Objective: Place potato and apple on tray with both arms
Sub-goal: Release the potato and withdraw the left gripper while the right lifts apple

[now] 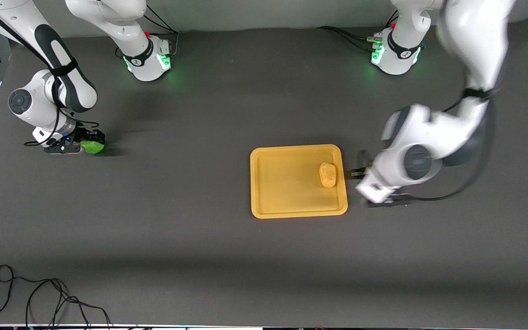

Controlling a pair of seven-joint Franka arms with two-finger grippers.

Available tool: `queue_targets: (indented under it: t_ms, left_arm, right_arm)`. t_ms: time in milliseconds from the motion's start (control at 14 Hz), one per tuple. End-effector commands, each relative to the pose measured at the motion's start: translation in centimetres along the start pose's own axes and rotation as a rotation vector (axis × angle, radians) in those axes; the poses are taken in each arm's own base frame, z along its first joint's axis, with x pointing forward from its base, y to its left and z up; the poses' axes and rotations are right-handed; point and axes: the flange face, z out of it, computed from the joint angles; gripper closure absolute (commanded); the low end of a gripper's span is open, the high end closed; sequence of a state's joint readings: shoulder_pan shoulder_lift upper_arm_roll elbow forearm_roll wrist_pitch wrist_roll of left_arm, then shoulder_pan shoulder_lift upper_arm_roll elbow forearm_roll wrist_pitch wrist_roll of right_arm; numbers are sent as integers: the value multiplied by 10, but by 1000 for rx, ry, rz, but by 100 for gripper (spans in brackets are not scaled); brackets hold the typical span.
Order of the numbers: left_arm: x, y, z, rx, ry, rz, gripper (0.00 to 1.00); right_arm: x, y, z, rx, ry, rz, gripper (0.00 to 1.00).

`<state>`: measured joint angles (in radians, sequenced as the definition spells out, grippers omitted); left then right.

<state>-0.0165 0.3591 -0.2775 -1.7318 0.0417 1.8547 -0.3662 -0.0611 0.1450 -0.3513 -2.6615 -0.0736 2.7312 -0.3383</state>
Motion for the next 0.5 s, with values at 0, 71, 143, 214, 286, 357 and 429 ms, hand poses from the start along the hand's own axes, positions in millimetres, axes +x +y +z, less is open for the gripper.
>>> queue_targets:
  t_ms: [0, 71, 143, 214, 286, 357, 429]
  left_arm:
    - [-10, -83, -48, 18, 52, 57, 0]
    - [-15, -102, -65, 19, 72, 103, 0]
    - [-23, -123, -83, 24, 100, 133, 0]
    - [-34, -146, -103, 30, 136, 158, 0]
    - [-46, -162, -126, 37, 175, 193, 0]
    - [-57, -182, -144, 44, 205, 220, 0]
    - [-65, -195, -155, 51, 215, 228, 0]
  right_arm:
    - [20, -9, -27, 2, 47, -19, 56]
    - [33, -16, -49, 11, 56, -32, 56]
    - [49, -23, -80, 27, 72, -40, 56]
    - [67, -31, -119, 38, 85, -58, 56]
    - [82, -35, -159, 43, 96, -72, 56]
    - [95, -37, -195, 46, 88, -95, 56]
    - [108, -36, -230, 47, 70, -103, 56]
